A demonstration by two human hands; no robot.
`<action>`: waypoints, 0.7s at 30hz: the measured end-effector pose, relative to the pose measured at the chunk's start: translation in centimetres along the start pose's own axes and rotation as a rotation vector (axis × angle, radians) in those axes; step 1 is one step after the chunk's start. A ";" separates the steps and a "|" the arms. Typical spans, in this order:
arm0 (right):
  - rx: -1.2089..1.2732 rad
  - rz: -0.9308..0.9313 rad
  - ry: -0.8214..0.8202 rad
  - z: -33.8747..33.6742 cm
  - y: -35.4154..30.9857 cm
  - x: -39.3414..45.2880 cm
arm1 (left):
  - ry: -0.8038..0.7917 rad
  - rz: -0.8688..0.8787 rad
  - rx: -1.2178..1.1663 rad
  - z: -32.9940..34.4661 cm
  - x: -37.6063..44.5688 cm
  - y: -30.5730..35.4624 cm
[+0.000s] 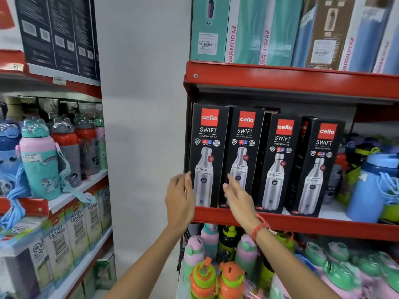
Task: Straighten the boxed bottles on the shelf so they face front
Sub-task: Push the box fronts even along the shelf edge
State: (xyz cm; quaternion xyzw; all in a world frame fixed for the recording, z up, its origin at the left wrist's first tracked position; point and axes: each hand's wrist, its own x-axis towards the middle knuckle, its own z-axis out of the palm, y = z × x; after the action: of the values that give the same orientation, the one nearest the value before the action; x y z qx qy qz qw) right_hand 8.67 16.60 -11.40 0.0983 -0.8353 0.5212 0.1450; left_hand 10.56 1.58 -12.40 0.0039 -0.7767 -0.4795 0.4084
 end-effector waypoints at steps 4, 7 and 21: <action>0.022 0.024 0.236 -2.2 2.2 0.4 | -0.242 0.093 -0.153 2.9 -0.9 2.6; 0.077 0.132 0.144 -3.6 3.4 1.0 | -0.592 -0.132 -0.247 5.6 -1.9 4.2; -0.132 0.113 -0.161 -6.6 3.8 0.8 | -0.484 -0.334 -0.182 8.2 -3.1 4.6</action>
State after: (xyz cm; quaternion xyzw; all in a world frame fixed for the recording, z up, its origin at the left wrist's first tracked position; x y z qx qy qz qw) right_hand 7.68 24.23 -11.58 0.0825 -0.8809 0.4629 0.0540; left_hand 9.17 11.36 -12.61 -0.0196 -0.7939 -0.5946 0.1255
